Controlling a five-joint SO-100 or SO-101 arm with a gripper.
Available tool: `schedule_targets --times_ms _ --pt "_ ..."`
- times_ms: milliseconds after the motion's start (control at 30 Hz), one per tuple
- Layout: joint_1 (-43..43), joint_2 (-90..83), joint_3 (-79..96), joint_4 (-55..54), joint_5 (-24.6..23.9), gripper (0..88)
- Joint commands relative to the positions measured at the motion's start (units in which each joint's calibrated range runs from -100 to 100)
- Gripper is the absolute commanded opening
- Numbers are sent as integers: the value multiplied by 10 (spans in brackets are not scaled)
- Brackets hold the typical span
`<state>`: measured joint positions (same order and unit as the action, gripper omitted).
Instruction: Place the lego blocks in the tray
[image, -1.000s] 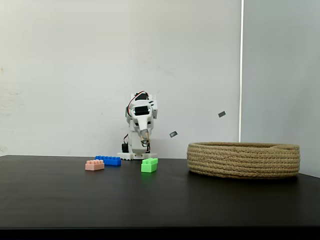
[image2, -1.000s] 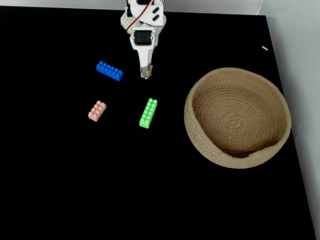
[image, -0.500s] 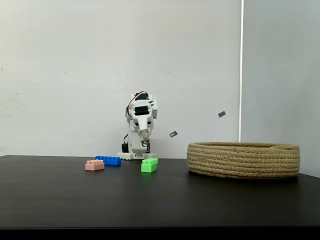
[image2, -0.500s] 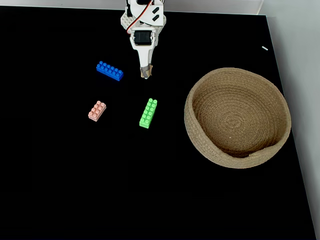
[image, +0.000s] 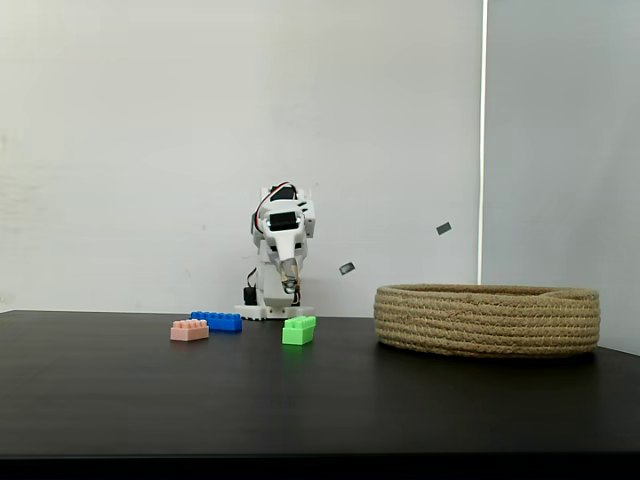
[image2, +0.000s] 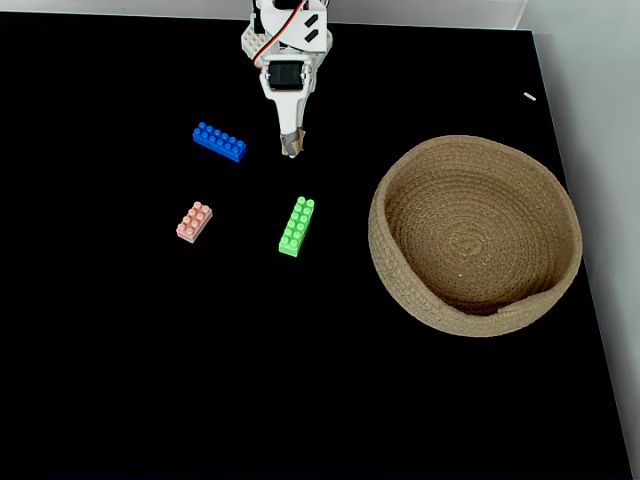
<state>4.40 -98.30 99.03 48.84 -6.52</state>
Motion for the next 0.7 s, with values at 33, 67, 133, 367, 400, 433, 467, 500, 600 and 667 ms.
schedule_targets --times_ms 33,67,133,367,400,433,467,500,600,667 --pt "-1 -5 4 3 3 2" --pt "-2 -4 2 6 4 2" --pt "-3 12 -17 20 7 2" --pt "39 227 -299 227 16 3" --pt "48 263 -335 253 16 3" --pt "56 297 -369 275 16 8" --pt "62 326 -395 291 19 36" --pt "69 348 -414 291 16 69" --pt "96 386 -446 291 -1 173" --pt "119 399 -448 280 -10 225"
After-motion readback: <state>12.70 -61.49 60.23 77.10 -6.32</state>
